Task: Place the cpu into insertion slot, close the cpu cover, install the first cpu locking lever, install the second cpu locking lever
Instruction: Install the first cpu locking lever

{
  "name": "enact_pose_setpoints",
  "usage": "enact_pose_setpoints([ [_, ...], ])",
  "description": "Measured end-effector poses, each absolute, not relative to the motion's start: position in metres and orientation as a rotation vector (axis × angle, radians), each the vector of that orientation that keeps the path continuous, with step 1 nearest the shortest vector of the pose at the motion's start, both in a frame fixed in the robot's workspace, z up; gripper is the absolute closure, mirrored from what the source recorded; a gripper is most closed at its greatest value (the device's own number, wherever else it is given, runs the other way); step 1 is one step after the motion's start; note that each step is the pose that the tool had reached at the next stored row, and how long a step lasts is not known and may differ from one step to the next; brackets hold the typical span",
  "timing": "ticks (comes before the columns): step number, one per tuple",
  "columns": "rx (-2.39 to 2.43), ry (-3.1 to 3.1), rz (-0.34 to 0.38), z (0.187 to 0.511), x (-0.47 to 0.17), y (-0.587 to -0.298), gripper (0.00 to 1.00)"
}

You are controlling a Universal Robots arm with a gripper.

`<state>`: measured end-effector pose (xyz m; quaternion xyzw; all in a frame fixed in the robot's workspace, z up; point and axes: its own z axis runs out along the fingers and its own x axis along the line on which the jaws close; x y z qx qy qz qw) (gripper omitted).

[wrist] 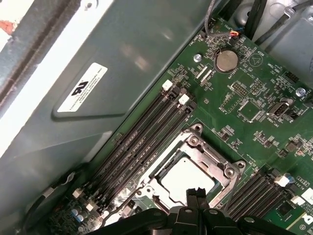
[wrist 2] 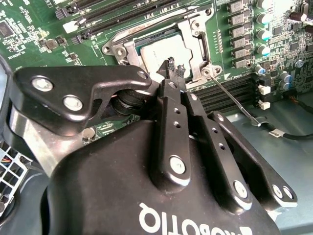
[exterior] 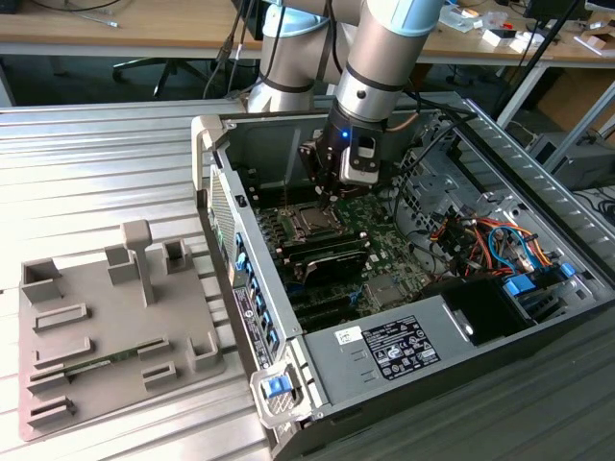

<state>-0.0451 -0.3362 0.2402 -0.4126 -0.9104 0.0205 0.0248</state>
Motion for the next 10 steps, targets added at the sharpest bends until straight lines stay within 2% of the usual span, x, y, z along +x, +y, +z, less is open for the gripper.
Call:
enact_pose_setpoints([
  [10, -1.15, -2.871, 0.067, 0.2402, -0.0451, -0.3362, 0.89],
])
